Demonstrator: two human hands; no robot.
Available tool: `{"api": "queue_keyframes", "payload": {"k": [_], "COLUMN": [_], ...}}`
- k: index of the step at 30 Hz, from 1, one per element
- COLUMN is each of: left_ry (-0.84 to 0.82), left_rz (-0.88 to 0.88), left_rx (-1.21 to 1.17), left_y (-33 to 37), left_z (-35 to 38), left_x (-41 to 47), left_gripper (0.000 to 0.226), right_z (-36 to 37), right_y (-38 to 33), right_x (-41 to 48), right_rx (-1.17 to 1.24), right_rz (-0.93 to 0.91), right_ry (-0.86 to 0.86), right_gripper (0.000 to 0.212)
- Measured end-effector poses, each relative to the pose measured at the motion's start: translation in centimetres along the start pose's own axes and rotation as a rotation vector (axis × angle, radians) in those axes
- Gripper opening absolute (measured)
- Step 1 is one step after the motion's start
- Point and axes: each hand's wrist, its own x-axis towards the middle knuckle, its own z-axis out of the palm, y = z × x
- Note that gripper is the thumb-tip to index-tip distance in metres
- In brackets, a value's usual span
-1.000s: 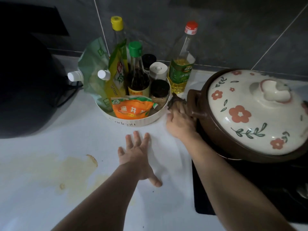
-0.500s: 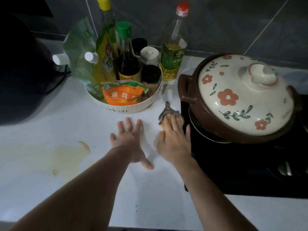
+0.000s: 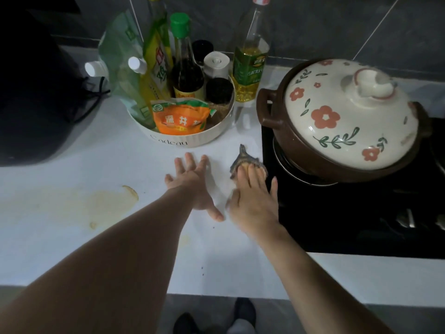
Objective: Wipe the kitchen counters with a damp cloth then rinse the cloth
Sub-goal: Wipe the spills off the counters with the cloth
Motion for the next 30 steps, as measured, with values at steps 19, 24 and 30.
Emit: {"api": "queue_keyframes", "payload": {"k": [19, 24, 30], "left_ry": [0.61, 0.564, 0.489], "left_rz": [0.139, 0.101, -0.073], "left_rx": [-0.041, 0.115, 0.024], "left_y": [-10.7, -17.3, -17.4], "left_z": [5.8, 9.3, 11.2], "left_x": [-12.9, -17.1, -17.2], "left_gripper": [0.085, 0.095, 0.093], "right_z": [1.1, 0.4, 0.6], "right_y": [-0.3, -0.6, -4.1], "right_x": [-14.7, -9.4, -6.0], "right_rx": [0.003, -0.023, -0.093], "right_rz": [0.006, -0.005, -0.018], "right_ry": [-0.033, -0.107, -0.093], "right_gripper": [0.059, 0.056, 0.055]}}
